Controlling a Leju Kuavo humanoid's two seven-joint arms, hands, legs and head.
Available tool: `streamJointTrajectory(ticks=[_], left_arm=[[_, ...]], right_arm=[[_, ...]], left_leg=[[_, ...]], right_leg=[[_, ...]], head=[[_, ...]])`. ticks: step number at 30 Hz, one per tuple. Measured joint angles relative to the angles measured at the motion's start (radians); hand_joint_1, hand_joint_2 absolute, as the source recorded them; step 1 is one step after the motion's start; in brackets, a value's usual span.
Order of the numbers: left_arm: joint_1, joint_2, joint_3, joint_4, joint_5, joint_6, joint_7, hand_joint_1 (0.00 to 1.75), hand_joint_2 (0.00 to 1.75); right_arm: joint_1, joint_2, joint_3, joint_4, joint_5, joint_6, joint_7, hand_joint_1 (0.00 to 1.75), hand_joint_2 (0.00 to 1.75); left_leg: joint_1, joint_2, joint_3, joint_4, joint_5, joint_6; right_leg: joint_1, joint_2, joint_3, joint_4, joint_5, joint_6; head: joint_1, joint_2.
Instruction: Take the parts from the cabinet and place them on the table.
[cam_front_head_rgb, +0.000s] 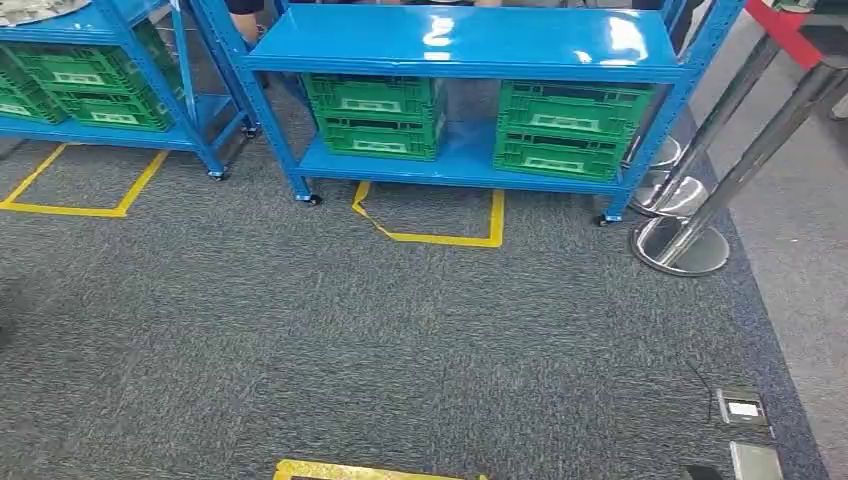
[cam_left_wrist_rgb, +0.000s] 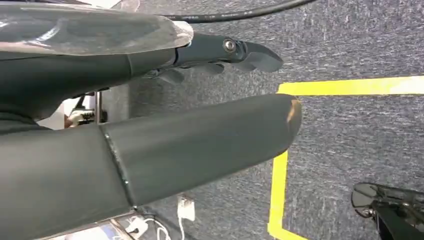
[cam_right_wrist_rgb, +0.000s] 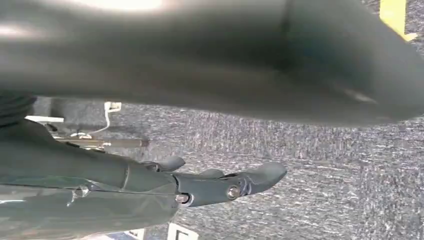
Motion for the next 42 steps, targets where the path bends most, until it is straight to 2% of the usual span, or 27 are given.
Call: streamJointTrajectory(ticks=[7, 12, 17, 18, 19, 20, 22, 23, 24, 25, 26, 28, 29, 30, 31, 32, 34, 35, 36, 38, 39, 40, 41, 42], left_arm=[[0.0, 0.0, 0.0, 0.0, 0.001, 0.0, 0.0, 0.0, 0.0], [0.0, 0.001, 0.0, 0.0, 0.002, 0.0, 0.0, 0.0, 0.0], [0.0, 0.001, 0.0, 0.0, 0.002, 0.0, 0.0, 0.0, 0.0], [0.0, 0.001, 0.0, 0.0, 0.002, -0.001, 0.0, 0.0, 0.0], [0.0, 0.0, 0.0, 0.0, 0.002, -0.001, 0.0, 0.0, 0.0], [0.0, -0.001, 0.0, 0.0, 0.002, -0.001, 0.0, 0.0, 0.0], [0.0, -0.001, 0.0, 0.0, 0.002, -0.002, 0.0, 0.0, 0.0], [0.0, -0.002, 0.0, 0.0, 0.002, -0.002, 0.0, 0.0, 0.0], [0.0, -0.003, 0.0, 0.0, 0.002, -0.003, 0.0, 0.0, 0.0], [0.0, -0.005, 0.0, 0.0, 0.002, -0.003, 0.0, 0.0, 0.0], [0.001, -0.006, 0.0, 0.0, 0.002, -0.003, 0.0, 0.0, 0.0], [0.001, -0.007, 0.0, 0.0, 0.002, -0.004, 0.0, 0.0, 0.0], [0.002, -0.003, 0.0, 0.0, 0.002, -0.004, 0.0, 0.0, 0.0], [0.0, -0.001, 0.0, 0.0, 0.002, -0.004, 0.0, 0.0, 0.0], [-0.001, -0.002, 0.0, 0.0, 0.002, -0.004, 0.0, 0.0, 0.0], [0.0, -0.003, 0.0, 0.0, 0.002, -0.004, 0.0, 0.0, 0.0], [-0.001, -0.005, 0.0, 0.0, 0.004, -0.004, 0.0, 0.0, 0.0], [-0.002, -0.005, 0.0, 0.0, 0.005, -0.004, 0.0, 0.0, 0.0], [-0.002, -0.005, 0.0, 0.0, 0.006, -0.004, 0.0, 0.0, 0.0], [-0.002, -0.005, 0.0, 0.0, 0.006, -0.004, -0.001, 0.0, 0.0], [0.0, -0.005, 0.0, 0.0, 0.007, -0.004, -0.001, 0.0, 0.0], [0.001, -0.006, 0.0, 0.0, 0.007, -0.005, -0.002, 0.0, 0.0], [0.001, -0.007, 0.0, 0.0, 0.007, -0.005, -0.003, 0.0, 0.0], [0.001, -0.007, 0.0, 0.0, 0.007, -0.005, -0.003, 0.0, 0.0]], right_arm=[[0.0, 0.0, 0.002, 0.0, -0.022, 0.0, -0.015, 0.0, 0.0], [0.0, 0.0, 0.002, 0.0, -0.024, 0.0, -0.019, 0.0, 0.0], [0.0, 0.001, 0.002, 0.0, -0.024, 0.001, -0.019, 0.0, 0.0], [-0.002, 0.0, 0.002, 0.0, -0.024, 0.001, -0.019, 0.0, 0.0], [-0.001, 0.0, 0.002, 0.0, -0.024, 0.001, -0.019, 0.0, 0.0], [-0.001, 0.0, 0.002, 0.0, -0.024, 0.001, -0.019, 0.0, 0.0], [-0.002, 0.0, 0.002, 0.0, -0.026, 0.001, -0.021, 0.0, 0.0], [-0.001, 0.0, 0.002, 0.0, -0.028, 0.002, -0.023, 0.0, 0.0], [0.001, 0.0, 0.002, 0.0, -0.029, 0.002, -0.023, 0.0, 0.0], [0.003, 0.0, 0.002, 0.001, -0.032, 0.003, -0.023, 0.0, 0.0], [0.003, 0.0, 0.002, 0.001, -0.033, 0.003, -0.024, 0.0, 0.0], [0.004, 0.0, 0.002, 0.002, -0.035, 0.003, -0.025, 0.0, 0.0], [0.003, 0.0, 0.002, 0.002, -0.036, 0.003, -0.025, 0.0, 0.0], [0.002, 0.002, 0.002, 0.002, -0.036, 0.003, -0.026, 0.0, 0.0], [-0.001, 0.002, 0.002, 0.002, -0.036, 0.003, -0.027, 0.0, 0.0], [-0.001, 0.002, 0.002, 0.002, -0.036, 0.003, -0.028, 0.0, 0.0], [0.001, 0.002, 0.002, 0.002, -0.036, 0.006, -0.034, 0.0, 0.0], [0.001, 0.002, 0.002, 0.003, -0.036, 0.006, -0.034, 0.0, 0.0], [0.001, 0.002, 0.002, 0.003, -0.036, 0.006, -0.035, 0.0, 0.0], [0.001, 0.002, 0.002, 0.003, -0.035, 0.006, -0.037, 0.0, 0.0], [0.001, 0.002, 0.002, 0.003, -0.035, 0.006, -0.037, 0.0, 0.0], [0.002, 0.002, 0.002, 0.003, -0.035, 0.006, -0.038, 0.0, 0.0], [0.002, 0.002, 0.002, 0.003, -0.035, 0.006, -0.039, 0.0, 0.0], [0.002, 0.002, 0.003, 0.003, -0.035, 0.006, -0.041, 0.0, 0.0]], left_leg=[[-0.001, 0.0, 0.0, 0.0, 0.0, 0.0], [-0.002, 0.0, -0.002, 0.007, -0.005, 0.008], [-0.005, 0.0, -0.005, 0.013, -0.009, 0.017], [-0.002, 0.0, 0.001, -0.002, -0.004, 0.023], [0.013, 0.005, 0.016, -0.025, 0.006, 0.026], [0.013, 0.009, 0.025, -0.035, 0.008, 0.029], [0.015, 0.014, 0.027, -0.037, 0.008, 0.031], [0.015, 0.016, 0.028, -0.037, 0.006, 0.031], [0.017, 0.02, 0.028, -0.036, 0.004, 0.029], [0.019, 0.021, 0.032, -0.036, 0.001, 0.026], [0.023, 0.023, 0.037, -0.034, -0.003, 0.02], [0.033, 0.029, 0.048, -0.023, -0.017, 0.003], [0.028, 0.031, 0.047, -0.018, -0.025, -0.008], [0.022, 0.033, 0.043, -0.004, -0.03, -0.015], [0.021, 0.037, 0.043, -0.008, -0.028, -0.019], [0.021, 0.042, 0.044, -0.011, -0.026, -0.021], [0.027, 0.046, 0.044, -0.004, -0.033, -0.03], [0.028, 0.045, 0.033, 0.025, -0.055, -0.032], [0.027, 0.045, 0.0, 0.09, -0.093, -0.032], [0.026, 0.045, -0.095, 0.271, -0.169, -0.032], [0.025, 0.044, -0.133, 0.334, -0.182, -0.029], [0.023, 0.044, -0.142, 0.34, -0.168, -0.023], [0.018, 0.043, -0.129, 0.302, -0.133, -0.015], [0.013, 0.042, -0.097, 0.227, -0.086, -0.003]], right_leg=[[0.0, 0.0, 0.0, 0.0, 0.0, 0.0], [-0.002, 0.0, 0.001, -0.002, 0.001, 0.004], [-0.004, 0.0, 0.003, -0.007, 0.0, 0.015], [0.0, 0.0, 0.009, -0.015, 0.002, 0.02], [0.0, -0.001, 0.009, -0.012, -0.004, 0.023], [0.0, -0.003, 0.002, 0.017, -0.025, 0.026], [-0.003, -0.003, -0.075, 0.175, -0.104, 0.034], [-0.007, -0.003, -0.117, 0.256, -0.133, 0.039], [-0.011, -0.003, -0.144, 0.304, -0.142, 0.043], [-0.015, -0.004, -0.148, 0.299, -0.122, 0.047], [-0.02, -0.005, -0.126, 0.246, -0.078, 0.054], [-0.031, -0.023, -0.037, 0.051, 0.033, 0.068], [-0.027, -0.047, -0.019, 0.013, 0.014, 0.078], [-0.024, -0.037, -0.021, 0.002, 0.016, 0.058], [-0.025, -0.029, -0.021, 0.009, 0.015, 0.042], [-0.022, -0.026, -0.022, 0.013, 0.014, 0.034], [-0.023, -0.016, -0.022, 0.01, 0.018, 0.018], [-0.022, -0.013, -0.023, 0.01, 0.02, 0.014], [-0.021, -0.01, -0.024, 0.01, 0.021, 0.01], [-0.015, -0.002, -0.03, 0.01, 0.021, 0.004], [-0.009, 0.004, -0.031, 0.01, 0.021, 0.001], [-0.006, 0.011, -0.031, 0.01, 0.021, 0.0], [-0.003, 0.017, -0.029, 0.01, 0.021, 0.0], [0.0, 0.018, -0.027, 0.01, 0.02, -0.001]], head=[[-0.001, 0.0], [-0.006, 0.0], [-0.006, 0.0], [-0.01, 0.0], [-0.01, 0.0], [-0.002, 0.0], [0.017, 0.0], [0.023, 0.0], [0.026, 0.0], [0.03, 0.0], [0.033, 0.0], [0.039, 0.0], [0.047, 0.0], [0.06, 0.0], [0.052, 0.0], [0.033, 0.0], [0.024, 0.0], [0.014, 0.0], [0.006, 0.0], [-0.01, 0.0], [-0.014, 0.0], [-0.016, 0.0], [-0.019, 0.0], [-0.024, 0.0]])
